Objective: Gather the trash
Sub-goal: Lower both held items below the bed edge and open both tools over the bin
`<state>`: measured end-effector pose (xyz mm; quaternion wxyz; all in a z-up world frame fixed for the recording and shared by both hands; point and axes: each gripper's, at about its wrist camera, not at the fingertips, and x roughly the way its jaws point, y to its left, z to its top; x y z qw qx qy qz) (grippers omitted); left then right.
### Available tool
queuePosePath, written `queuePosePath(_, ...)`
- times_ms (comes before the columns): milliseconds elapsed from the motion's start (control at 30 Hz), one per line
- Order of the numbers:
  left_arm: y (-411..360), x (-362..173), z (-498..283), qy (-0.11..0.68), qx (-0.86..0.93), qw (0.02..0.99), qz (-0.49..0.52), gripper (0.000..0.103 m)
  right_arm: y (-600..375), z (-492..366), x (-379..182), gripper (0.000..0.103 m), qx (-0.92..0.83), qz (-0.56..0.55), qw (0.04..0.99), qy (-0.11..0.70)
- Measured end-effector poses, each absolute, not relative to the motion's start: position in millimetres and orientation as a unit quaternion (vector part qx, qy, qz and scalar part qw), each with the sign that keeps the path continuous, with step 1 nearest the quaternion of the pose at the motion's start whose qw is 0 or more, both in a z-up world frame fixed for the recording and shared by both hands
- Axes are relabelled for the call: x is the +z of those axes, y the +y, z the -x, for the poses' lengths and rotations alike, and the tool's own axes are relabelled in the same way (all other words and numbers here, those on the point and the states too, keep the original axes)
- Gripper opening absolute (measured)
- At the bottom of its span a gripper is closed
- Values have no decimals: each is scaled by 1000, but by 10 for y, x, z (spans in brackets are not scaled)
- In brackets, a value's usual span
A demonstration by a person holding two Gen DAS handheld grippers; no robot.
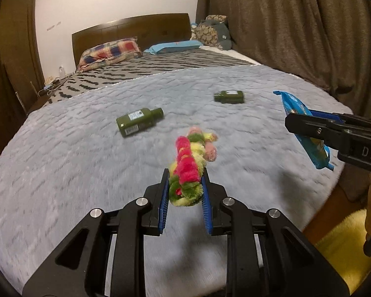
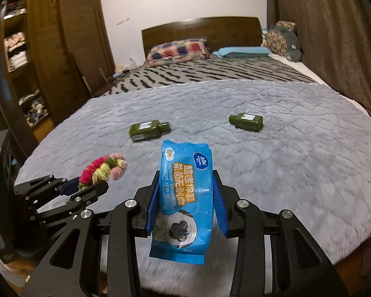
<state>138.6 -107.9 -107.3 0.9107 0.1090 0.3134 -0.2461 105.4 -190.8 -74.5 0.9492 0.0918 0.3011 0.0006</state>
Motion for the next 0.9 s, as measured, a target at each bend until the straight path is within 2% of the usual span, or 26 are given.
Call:
queuePosePath(133, -911, -1141, -987, 311, -249, 913, -94, 22, -1798, -669, -817, 40, 6, -92, 953, 290)
queuePosePath(500, -605, -1548, -278, 354, -257, 897, -62, 22, -1664, -102, -1245, 40, 6, -111, 937, 330)
queuePosePath(900, -717, -2314, -121, 453, -281, 843, -72, 22, -1555, -6, -2070, 39, 6, -118, 893, 435)
